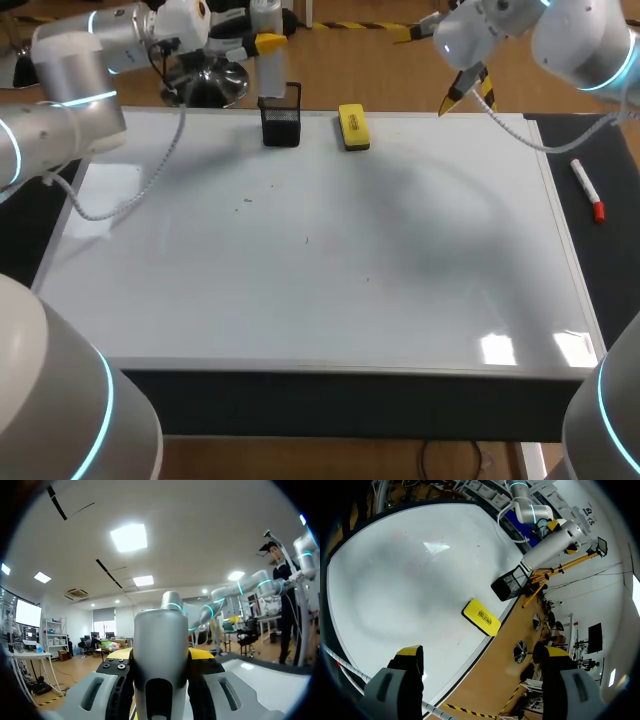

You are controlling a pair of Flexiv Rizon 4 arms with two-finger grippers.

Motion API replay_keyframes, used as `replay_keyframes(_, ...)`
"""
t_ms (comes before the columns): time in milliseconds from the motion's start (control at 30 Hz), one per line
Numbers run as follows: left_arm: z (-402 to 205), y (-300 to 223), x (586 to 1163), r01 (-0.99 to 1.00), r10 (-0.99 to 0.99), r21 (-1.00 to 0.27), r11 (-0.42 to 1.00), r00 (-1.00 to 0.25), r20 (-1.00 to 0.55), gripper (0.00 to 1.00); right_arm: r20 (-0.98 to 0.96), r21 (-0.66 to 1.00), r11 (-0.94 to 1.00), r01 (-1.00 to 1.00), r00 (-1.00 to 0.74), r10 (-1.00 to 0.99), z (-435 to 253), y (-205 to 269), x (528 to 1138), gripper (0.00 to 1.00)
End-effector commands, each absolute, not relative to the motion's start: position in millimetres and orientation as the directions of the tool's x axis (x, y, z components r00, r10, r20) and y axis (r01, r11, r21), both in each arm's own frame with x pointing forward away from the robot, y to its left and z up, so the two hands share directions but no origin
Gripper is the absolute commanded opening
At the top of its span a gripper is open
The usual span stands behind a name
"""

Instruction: Pick up the inspection probe, press it on each red-marked spot on the whiteboard one by one, put down the probe, pick up the eraser, and wipe off all the red marks.

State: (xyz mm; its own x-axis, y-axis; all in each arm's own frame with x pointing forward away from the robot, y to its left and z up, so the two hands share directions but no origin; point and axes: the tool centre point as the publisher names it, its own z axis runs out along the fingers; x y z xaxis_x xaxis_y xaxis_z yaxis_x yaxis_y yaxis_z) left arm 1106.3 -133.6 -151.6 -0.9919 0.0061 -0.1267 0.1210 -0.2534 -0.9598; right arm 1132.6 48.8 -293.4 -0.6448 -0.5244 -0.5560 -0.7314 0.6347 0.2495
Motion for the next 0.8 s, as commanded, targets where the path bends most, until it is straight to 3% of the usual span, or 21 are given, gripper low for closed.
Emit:
replay_keyframes(33, -161, -132, 1117, 0.114, 0.052, -0.957, -0.267, -0.99, -0.132, 0.0, -0.553, 0.247, 0.635, -0.732, -0.644, -0.528, -293, 49, 1133, 1.0)
replay_keyframes(800, -179, -139, 1133, 0.1, 0.061, -0.952, -0.289, -0.991, -0.123, 0.0, -0.553, 0.247, 0.635, -0.732, -0.644, -0.528, -293, 49, 1133, 1.0)
